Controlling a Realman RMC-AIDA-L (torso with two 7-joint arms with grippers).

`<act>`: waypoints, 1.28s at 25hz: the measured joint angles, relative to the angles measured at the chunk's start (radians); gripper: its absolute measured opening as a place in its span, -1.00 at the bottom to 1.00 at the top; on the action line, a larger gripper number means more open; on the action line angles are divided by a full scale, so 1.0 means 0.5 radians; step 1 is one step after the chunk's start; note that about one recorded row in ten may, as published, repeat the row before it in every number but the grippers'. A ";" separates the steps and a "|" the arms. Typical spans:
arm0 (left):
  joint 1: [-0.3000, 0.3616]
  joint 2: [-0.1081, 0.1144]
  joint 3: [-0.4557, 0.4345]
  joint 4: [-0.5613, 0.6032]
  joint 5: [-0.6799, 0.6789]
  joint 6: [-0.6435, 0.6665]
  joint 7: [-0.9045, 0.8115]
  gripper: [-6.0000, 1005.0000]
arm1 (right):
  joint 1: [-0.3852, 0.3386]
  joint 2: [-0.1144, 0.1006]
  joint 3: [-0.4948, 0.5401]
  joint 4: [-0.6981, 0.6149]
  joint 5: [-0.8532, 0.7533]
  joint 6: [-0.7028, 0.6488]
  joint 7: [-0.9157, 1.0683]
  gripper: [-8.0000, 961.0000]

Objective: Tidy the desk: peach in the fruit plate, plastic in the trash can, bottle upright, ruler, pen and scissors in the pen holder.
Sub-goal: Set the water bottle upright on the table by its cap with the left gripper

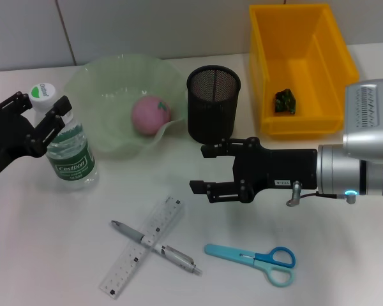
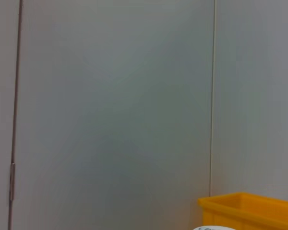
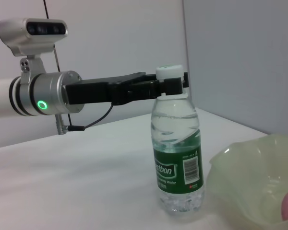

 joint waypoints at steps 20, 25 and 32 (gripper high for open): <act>-0.001 -0.005 0.000 -0.004 -0.002 -0.052 0.017 -0.10 | 0.000 0.000 -0.008 0.000 0.000 0.009 0.006 0.58; -0.002 -0.006 0.000 -0.004 0.000 -0.058 0.017 -0.10 | 0.000 0.000 -0.008 0.002 0.000 0.009 0.009 0.58; -0.003 -0.008 0.000 -0.004 0.001 -0.068 0.017 -0.10 | 0.003 0.000 -0.011 0.008 0.000 0.009 0.010 0.58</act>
